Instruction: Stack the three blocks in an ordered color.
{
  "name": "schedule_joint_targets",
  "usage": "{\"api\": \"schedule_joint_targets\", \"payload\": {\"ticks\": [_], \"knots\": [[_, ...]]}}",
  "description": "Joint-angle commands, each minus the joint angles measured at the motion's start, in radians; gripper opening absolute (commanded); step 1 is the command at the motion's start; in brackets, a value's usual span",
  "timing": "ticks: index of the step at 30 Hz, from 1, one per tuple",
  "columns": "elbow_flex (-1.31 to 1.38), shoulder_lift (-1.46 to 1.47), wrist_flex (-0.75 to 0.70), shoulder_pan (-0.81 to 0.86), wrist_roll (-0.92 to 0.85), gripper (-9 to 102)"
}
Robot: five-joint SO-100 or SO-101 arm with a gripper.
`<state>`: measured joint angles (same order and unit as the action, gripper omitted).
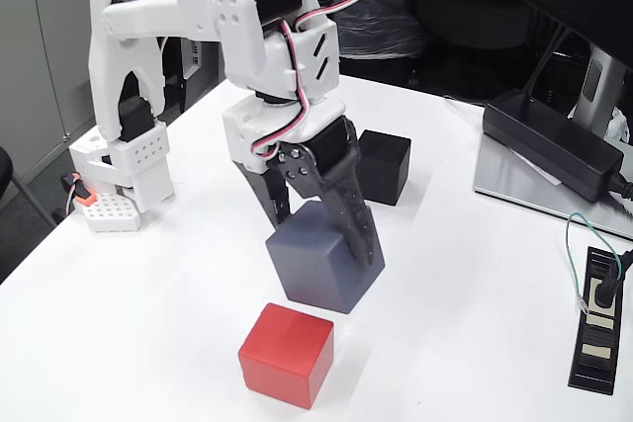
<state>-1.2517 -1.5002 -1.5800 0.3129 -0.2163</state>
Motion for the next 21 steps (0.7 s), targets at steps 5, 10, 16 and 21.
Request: {"api": "schedule_joint_targets", "payload": {"ticks": [5,10,16,21], "knots": [[0.043,-0.031,-0.002,0.137,-0.095,2],[0.041,-0.003,0.000,0.233,-0.178,2],[0.043,0.097,0.002,0.235,-0.218,2],[0.044,0.115,0.011,0.201,-0.219,2]]}}
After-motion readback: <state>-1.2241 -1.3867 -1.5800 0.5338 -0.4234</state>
